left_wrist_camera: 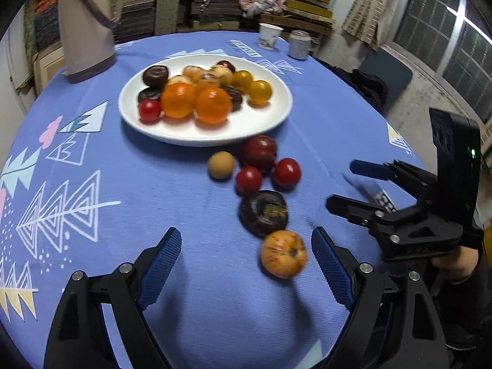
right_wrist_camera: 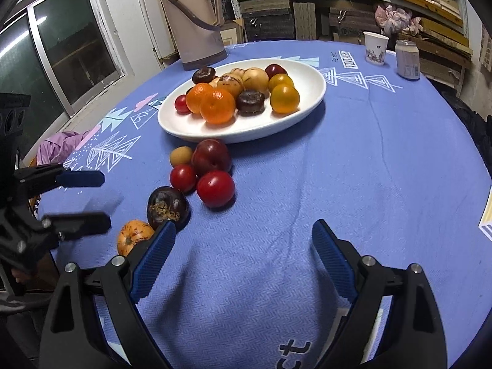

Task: Organize fruits
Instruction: 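Withdraw both open tools from the plate toward the remaining fruit, then grasp a striped orange fruit with the left tool while the right tool grasps a red tomato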

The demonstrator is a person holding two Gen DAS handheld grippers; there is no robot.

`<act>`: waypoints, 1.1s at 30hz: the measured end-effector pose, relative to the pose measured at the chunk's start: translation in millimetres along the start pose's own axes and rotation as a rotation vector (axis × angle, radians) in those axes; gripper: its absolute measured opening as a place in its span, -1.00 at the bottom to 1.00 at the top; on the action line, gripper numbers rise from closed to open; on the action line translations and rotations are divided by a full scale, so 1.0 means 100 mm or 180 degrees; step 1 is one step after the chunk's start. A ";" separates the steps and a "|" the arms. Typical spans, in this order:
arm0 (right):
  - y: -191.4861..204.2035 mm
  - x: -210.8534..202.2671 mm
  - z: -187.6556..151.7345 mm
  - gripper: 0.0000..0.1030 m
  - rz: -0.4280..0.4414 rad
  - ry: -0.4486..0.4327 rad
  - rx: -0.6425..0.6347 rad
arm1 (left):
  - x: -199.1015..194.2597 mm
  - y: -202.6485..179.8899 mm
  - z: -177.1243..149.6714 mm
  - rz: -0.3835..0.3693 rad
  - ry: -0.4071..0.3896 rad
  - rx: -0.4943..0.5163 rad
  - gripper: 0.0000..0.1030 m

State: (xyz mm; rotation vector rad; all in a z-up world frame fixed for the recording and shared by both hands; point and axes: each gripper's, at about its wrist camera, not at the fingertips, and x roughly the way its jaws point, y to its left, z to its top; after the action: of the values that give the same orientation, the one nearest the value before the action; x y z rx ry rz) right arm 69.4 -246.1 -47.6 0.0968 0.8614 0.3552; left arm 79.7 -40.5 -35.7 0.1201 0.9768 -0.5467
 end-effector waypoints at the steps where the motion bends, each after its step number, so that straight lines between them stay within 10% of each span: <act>1: 0.01 0.00 0.01 0.71 -0.0010 -0.0003 -0.0010 | 0.01 -0.03 0.00 0.0000 0.0011 0.0019 0.69; 12: -0.05 -0.04 -0.02 0.71 -0.0055 -0.0033 0.0030 | 0.26 -0.19 -0.13 0.0054 0.0235 0.0137 0.65; 18: -0.05 -0.05 -0.02 0.71 -0.0061 -0.0038 0.0027 | 0.32 -0.12 -0.15 -0.0135 0.0275 0.0080 -0.24; 27: 0.12 0.14 0.09 0.69 -0.0179 0.0025 -0.0168 | 0.25 0.29 -0.14 0.0103 0.0208 -0.0201 -0.24; 33: 0.24 0.40 0.23 0.26 -0.0177 0.0127 -0.0239 | 0.25 0.34 -0.16 0.0120 0.0173 -0.0211 -0.22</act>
State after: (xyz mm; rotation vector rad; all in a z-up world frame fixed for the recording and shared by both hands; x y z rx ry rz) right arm 104.7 -209.0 -55.9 -0.0037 0.8874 0.3380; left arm 95.5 -15.6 -70.2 0.0943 1.0426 -0.4781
